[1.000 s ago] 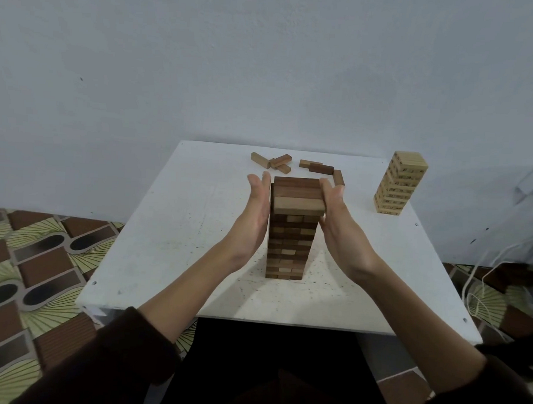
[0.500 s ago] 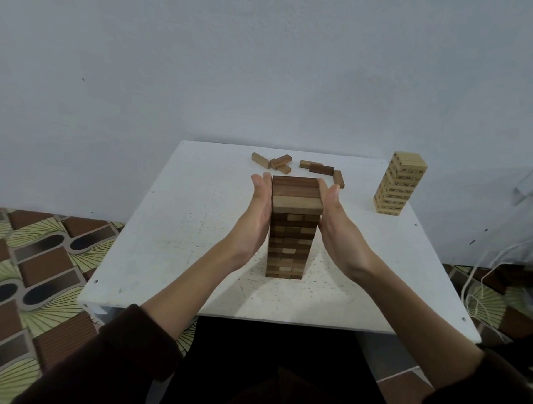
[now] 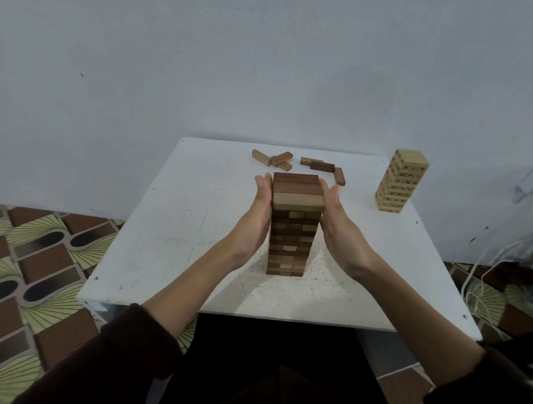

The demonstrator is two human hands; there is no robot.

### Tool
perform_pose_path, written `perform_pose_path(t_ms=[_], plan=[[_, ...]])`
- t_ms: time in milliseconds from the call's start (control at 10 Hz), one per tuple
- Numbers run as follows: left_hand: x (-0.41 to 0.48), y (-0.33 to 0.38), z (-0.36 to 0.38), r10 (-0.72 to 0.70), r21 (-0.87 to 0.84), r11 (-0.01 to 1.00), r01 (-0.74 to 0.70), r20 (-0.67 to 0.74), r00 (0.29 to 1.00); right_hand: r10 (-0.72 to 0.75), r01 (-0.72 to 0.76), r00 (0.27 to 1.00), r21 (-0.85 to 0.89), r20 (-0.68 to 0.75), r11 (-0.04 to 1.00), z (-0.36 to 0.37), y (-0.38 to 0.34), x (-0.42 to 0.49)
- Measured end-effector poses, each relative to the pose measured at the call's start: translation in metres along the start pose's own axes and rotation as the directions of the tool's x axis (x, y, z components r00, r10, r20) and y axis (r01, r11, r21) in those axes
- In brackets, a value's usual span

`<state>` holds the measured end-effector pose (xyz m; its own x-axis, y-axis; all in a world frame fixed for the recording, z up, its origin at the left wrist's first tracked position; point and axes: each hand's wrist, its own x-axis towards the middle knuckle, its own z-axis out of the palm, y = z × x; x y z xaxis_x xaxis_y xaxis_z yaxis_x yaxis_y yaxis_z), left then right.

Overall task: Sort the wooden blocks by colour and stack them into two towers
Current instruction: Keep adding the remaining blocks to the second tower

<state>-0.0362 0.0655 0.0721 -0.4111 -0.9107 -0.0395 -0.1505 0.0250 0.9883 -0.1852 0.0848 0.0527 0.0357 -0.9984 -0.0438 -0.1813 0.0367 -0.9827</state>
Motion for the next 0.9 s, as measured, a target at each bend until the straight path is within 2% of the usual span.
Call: perform_pose_path(t_ms=[100,200,300,600,900], plan=[[0.006,-0.017,-0.016,0.092,-0.025,0.996,-0.089,0.127,0.988,-0.04,0.04,0.999,-0.089,0.003,0.995,-0.007,-0.004,-0.004],[0.012,-0.018,-0.029,0.099,0.084,0.99,-0.111,0.133,0.986,-0.112,0.112,0.994,-0.086,0.007,0.99,-0.021,-0.01,-0.003],[0.018,-0.016,-0.033,0.153,0.085,0.983,-0.162,0.104,0.983,-0.166,0.17,0.985,-0.142,0.037,0.975,-0.03,-0.016,0.002],[0.029,-0.007,-0.038,0.159,0.152,0.973,-0.174,0.107,0.981,-0.186,0.206,0.978,-0.261,0.099,0.943,-0.034,-0.023,0.013],[0.032,-0.009,-0.037,0.173,0.148,0.971,-0.186,0.096,0.98,-0.193,0.214,0.976,-0.295,0.097,0.931,-0.033,-0.024,0.017]])
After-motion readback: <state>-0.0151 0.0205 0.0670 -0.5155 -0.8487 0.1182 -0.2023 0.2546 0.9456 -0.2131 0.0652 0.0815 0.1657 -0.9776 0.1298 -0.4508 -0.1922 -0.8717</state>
